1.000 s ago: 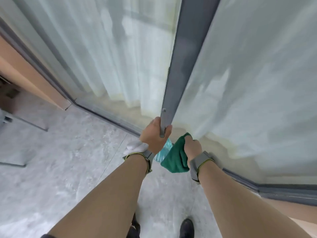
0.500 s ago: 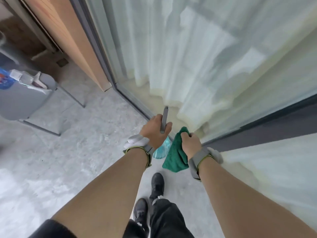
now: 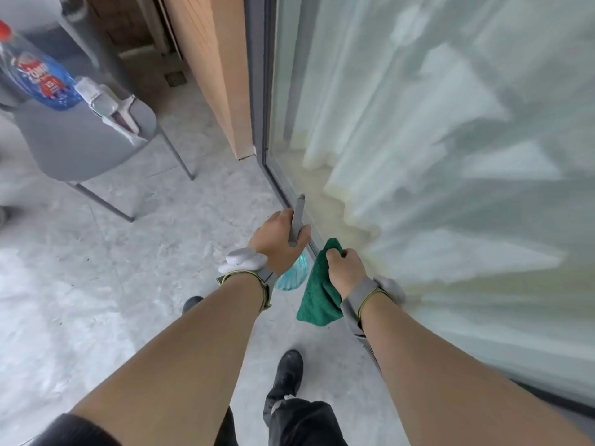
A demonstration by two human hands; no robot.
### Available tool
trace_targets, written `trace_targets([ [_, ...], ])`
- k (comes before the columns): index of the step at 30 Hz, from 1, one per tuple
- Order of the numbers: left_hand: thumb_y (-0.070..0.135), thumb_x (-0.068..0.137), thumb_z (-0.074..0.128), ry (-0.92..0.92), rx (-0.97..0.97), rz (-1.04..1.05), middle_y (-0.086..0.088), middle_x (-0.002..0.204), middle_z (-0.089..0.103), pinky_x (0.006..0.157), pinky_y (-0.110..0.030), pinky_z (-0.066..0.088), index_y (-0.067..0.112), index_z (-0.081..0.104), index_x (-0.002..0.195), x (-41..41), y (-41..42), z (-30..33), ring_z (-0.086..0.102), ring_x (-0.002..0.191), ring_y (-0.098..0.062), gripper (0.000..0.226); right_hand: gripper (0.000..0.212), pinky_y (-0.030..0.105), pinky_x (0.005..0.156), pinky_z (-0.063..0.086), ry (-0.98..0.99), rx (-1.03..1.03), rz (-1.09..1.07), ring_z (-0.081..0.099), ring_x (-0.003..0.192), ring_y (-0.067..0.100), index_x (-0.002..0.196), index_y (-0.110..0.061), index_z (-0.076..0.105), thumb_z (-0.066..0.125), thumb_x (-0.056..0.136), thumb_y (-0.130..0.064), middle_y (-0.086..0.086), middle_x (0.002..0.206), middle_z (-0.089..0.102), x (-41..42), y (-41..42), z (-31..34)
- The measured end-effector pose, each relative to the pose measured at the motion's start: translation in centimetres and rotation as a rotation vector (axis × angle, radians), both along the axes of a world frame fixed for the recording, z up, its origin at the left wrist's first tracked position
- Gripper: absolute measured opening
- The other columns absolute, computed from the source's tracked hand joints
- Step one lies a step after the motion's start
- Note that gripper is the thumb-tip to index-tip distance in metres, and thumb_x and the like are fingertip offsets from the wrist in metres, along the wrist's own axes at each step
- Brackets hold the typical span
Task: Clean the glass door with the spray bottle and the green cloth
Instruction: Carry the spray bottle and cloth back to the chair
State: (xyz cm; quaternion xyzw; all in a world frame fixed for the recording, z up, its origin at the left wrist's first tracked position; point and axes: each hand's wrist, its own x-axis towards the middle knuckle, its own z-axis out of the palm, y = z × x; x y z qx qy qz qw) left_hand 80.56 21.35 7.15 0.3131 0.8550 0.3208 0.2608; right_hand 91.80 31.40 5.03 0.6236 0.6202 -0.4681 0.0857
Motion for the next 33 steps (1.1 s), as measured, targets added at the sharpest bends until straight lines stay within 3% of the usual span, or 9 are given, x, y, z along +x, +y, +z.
trace_targets([
  [4, 0.039, 0.101, 0.053, -0.028, -0.011, 0.035, 0.007, 0.076, 0.046, 0.057, -0.034, 0.034, 0.031, 0.032, 0.075, -6.2, -1.2, -1.7, 0.046, 0.061, -0.017, 0.035, 0.03, 0.031, 0.072, 0.035, -0.064, -0.03, 0.013, 0.052, 0.08, 0.026, 0.107, -0.007, 0.051, 0.044, 0.093, -0.033, 0.004, 0.079, 0.052, -7.1, -0.9, -1.7],
  [7, 0.038, 0.101, 0.052, -0.043, -0.032, 0.066, 0.006, 0.076, 0.045, 0.054, -0.032, 0.032, 0.026, 0.035, 0.076, -13.1, -2.3, -3.1, 0.046, 0.061, -0.019, 0.033, 0.029, 0.029, 0.066, 0.034, -0.109, -0.021, 0.12, 0.052, 0.073, 0.024, 0.094, -0.008, 0.058, 0.041, 0.094, -0.031, 0.003, 0.073, 0.054, -14.3, -2.3, -2.5],
  [13, 0.036, 0.101, 0.052, 0.005, -0.048, 0.121, 0.006, 0.075, 0.043, 0.052, -0.031, 0.028, 0.018, 0.041, 0.083, -21.9, -4.1, -3.7, 0.043, 0.058, -0.016, 0.028, 0.026, 0.031, 0.07, 0.04, -0.08, 0.01, 0.283, 0.054, 0.079, 0.026, 0.094, -0.012, 0.059, 0.039, 0.094, -0.029, 0.003, 0.08, 0.058, -23.9, -3.8, -2.0],
  [20, 0.037, 0.099, 0.053, 0.016, -0.096, 0.256, 0.003, 0.077, 0.047, 0.054, -0.033, 0.031, 0.013, 0.046, 0.084, -32.2, -5.2, -5.0, 0.048, 0.063, -0.024, 0.029, 0.022, 0.028, 0.053, 0.029, 0.018, -0.055, 0.347, 0.047, 0.062, 0.016, 0.092, -0.011, 0.054, 0.038, 0.096, -0.025, 0.001, 0.071, 0.051, -35.2, -3.1, -4.3],
  [26, 0.036, 0.1, 0.055, 0.039, -0.111, 0.388, 0.003, 0.077, 0.046, 0.059, -0.034, 0.034, 0.019, 0.04, 0.079, -37.6, -6.2, -6.2, 0.046, 0.063, -0.022, 0.03, 0.023, 0.031, 0.069, 0.035, 0.047, -0.091, 0.459, 0.051, 0.081, 0.027, 0.098, -0.009, 0.053, 0.038, 0.096, -0.026, 0.005, 0.082, 0.054, -42.5, -3.3, -7.3],
  [29, 0.038, 0.101, 0.055, 0.044, -0.112, 0.41, 0.003, 0.078, 0.047, 0.058, -0.034, 0.034, 0.018, 0.044, 0.084, -39.9, -7.3, -6.7, 0.048, 0.064, -0.022, 0.029, 0.024, 0.031, 0.07, 0.033, 0.038, -0.103, 0.497, 0.05, 0.081, 0.028, 0.097, -0.007, 0.052, 0.037, 0.096, -0.025, 0.005, 0.078, 0.051, -45.1, -3.7, -8.2],
  [33, 0.038, 0.101, 0.056, 0.059, -0.106, 0.452, -0.003, 0.082, 0.053, 0.063, -0.038, 0.044, 0.016, 0.045, 0.085, -43.0, -8.9, -7.1, 0.053, 0.071, -0.029, 0.03, 0.032, 0.03, 0.073, 0.033, 0.057, -0.104, 0.482, 0.049, 0.085, 0.028, 0.111, -0.002, 0.057, 0.038, 0.097, -0.024, 0.009, 0.092, 0.055, -48.4, -4.8, -9.5],
])
